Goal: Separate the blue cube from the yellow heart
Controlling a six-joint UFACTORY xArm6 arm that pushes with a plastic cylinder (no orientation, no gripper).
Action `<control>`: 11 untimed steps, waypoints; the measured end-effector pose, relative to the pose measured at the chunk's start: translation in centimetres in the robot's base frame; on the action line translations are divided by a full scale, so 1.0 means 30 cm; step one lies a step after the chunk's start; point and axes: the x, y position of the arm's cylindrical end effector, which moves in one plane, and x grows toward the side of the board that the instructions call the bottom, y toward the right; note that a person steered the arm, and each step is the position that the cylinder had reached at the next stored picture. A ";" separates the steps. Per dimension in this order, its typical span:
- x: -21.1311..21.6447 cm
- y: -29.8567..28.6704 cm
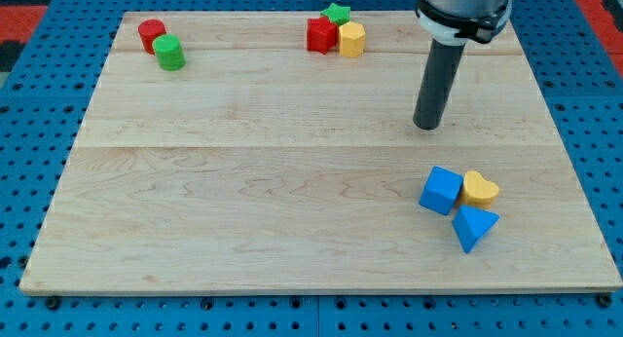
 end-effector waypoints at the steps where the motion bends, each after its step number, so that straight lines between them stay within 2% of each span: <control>1: 0.145 0.214; 2: 0.305 0.388; 3: 0.376 0.327; 5: 0.352 -0.010; 7: 0.346 -0.228; 11: 0.344 -0.252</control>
